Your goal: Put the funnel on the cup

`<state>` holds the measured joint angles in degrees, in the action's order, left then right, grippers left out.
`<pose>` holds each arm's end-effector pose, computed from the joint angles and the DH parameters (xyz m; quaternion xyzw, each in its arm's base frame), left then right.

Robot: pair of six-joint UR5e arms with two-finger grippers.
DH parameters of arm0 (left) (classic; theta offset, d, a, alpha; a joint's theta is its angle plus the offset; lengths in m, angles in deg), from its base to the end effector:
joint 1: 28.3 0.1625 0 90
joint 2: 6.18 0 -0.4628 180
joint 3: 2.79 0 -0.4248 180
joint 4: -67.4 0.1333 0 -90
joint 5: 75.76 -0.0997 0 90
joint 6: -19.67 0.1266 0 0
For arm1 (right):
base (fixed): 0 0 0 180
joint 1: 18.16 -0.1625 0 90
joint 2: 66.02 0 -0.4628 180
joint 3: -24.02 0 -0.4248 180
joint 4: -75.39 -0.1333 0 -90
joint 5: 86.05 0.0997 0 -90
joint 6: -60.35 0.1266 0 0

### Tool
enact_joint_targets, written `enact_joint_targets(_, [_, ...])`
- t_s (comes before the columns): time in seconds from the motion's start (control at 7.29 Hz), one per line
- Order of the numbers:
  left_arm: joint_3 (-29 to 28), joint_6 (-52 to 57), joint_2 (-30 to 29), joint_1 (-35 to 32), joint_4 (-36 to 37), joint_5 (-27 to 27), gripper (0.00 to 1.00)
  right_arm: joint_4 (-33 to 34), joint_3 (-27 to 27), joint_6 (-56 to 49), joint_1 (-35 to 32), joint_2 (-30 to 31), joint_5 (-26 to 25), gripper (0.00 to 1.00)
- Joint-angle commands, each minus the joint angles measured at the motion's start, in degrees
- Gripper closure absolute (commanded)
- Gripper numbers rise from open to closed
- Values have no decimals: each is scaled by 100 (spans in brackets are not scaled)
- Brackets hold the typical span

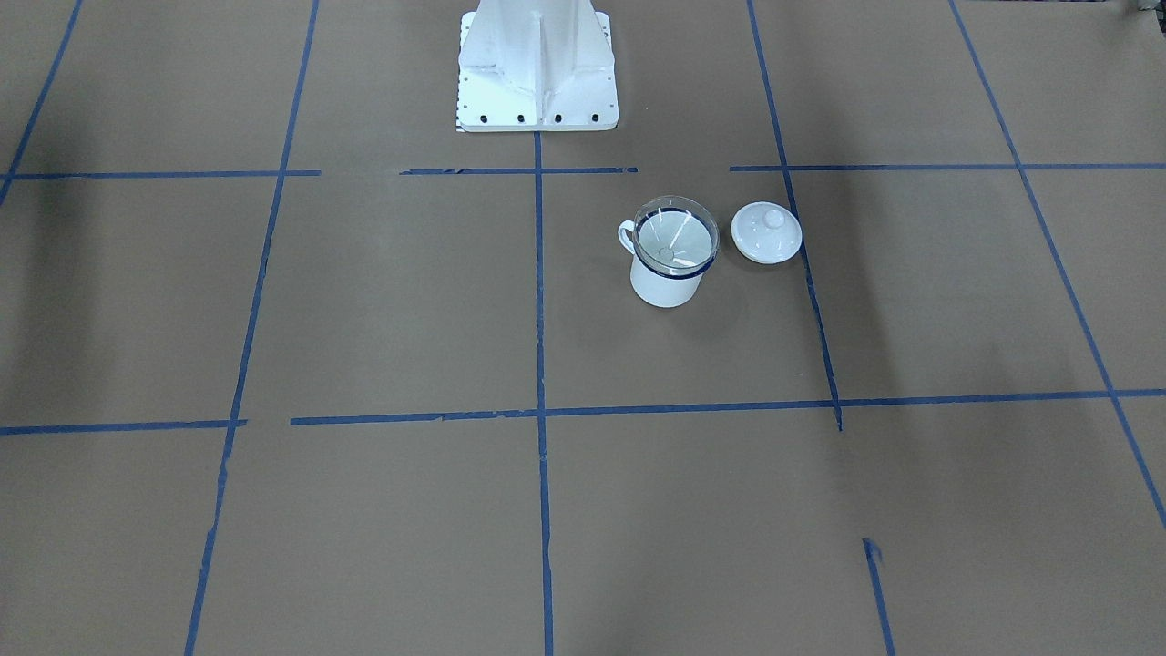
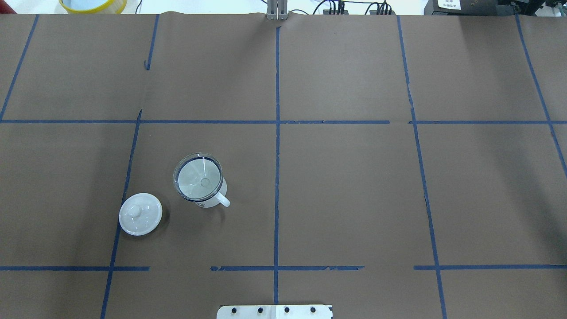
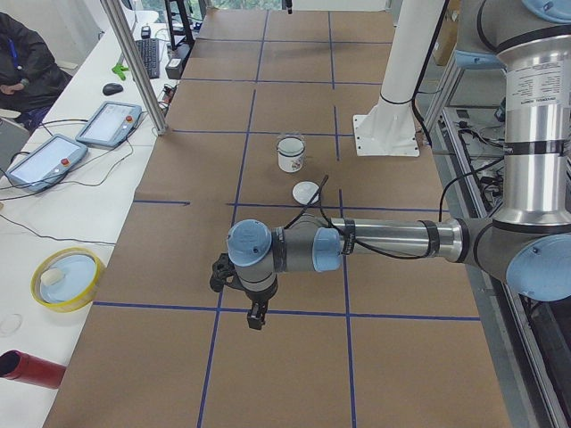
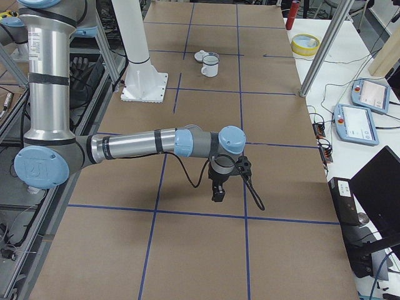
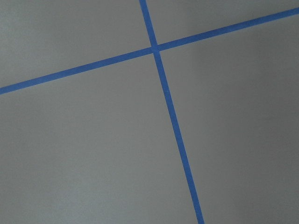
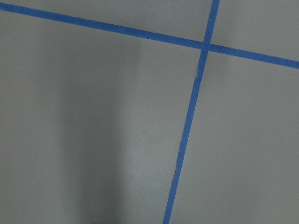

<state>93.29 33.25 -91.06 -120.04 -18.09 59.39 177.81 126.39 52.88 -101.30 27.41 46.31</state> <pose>-0.0580 -0.4759 0.7116 0.0228 0.3841 0.0834 0.9192 -0.0104 -0.4880 0.6579 -0.0264 -0.3613 -0.1054 0.9261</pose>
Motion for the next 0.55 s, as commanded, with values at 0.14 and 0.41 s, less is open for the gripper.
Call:
enact_joint_targets(0.14, [16, -181, -11, -11, -12, -5, 0, -2, 2, 0, 0, 0, 0, 0])
enact_joint_targets(0.41, [86, -128, -37, -3, -82, 4, 0, -2, 2, 0, 0, 0, 0, 0])
